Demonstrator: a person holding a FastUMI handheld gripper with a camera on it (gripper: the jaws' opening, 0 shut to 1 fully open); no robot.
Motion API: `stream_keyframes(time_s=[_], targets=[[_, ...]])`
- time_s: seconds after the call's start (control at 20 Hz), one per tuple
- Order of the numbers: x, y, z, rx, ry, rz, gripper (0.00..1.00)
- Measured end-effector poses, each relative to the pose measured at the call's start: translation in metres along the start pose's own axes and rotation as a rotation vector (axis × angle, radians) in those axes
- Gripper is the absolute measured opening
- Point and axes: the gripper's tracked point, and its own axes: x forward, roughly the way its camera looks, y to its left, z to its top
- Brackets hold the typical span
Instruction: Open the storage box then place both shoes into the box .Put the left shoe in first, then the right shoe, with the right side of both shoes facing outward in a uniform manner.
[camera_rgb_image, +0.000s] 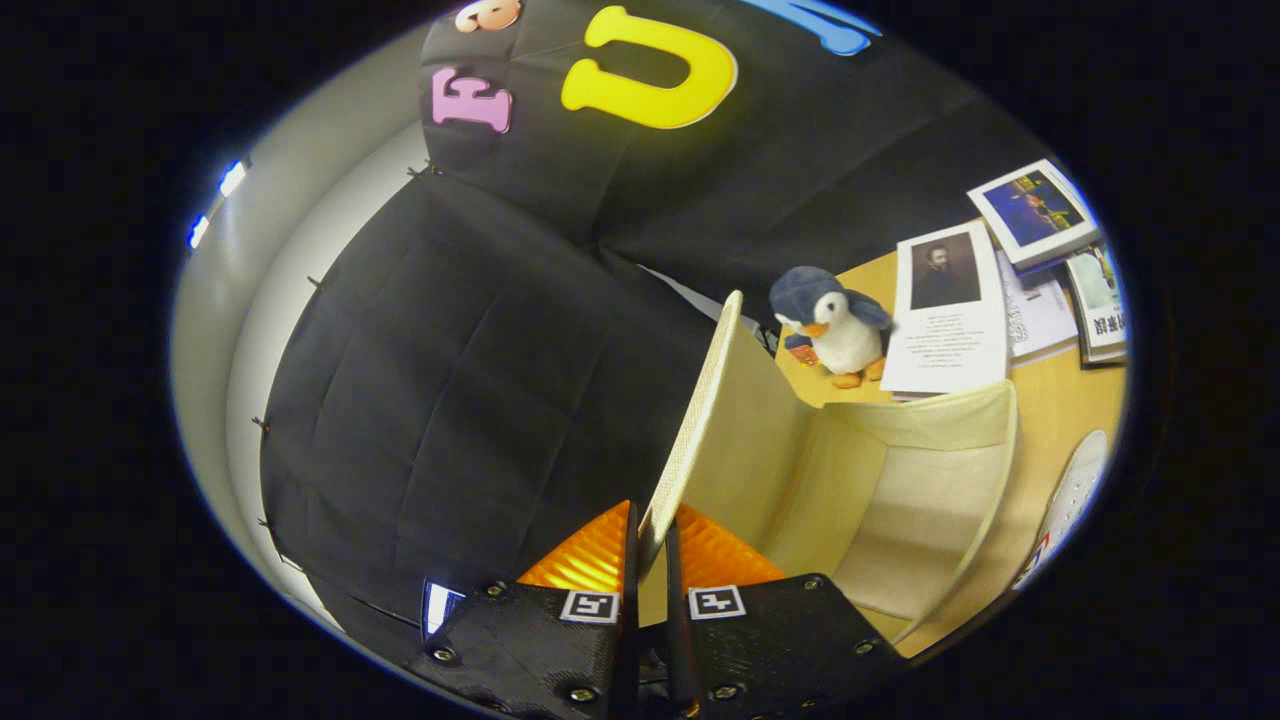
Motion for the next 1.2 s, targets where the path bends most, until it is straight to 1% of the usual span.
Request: stream_keyframes(time_s=[0.15, 0.35, 0.45, 0.55, 0.6, 0.7, 1.0, 1.1, 1.2], targets=[[0.032, 0.018, -0.005, -0.038, 0.024, 0.008, 0.13], [0.078, 0.030, -0.015, -0.023, 0.042, 0.004, 0.14], [0.091, 0.034, -0.019, -0.037, 0.045, -0.015, 0.13], [0.094, 0.035, -0.016, -0.078, 0.043, -0.038, 0.41], [0.095, 0.038, -0.018, -0.096, 0.041, -0.035, 0.65], [0.088, 0.042, -0.014, -0.128, 0.038, -0.045, 0.96], [0.052, 0.036, 0.000, -0.208, 0.006, -0.091, 0.96], [0.035, 0.023, 0.005, -0.245, -0.017, -0.141, 0.96], [0.016, 0.014, 0.008, -0.274, -0.045, -0.166, 0.96]])
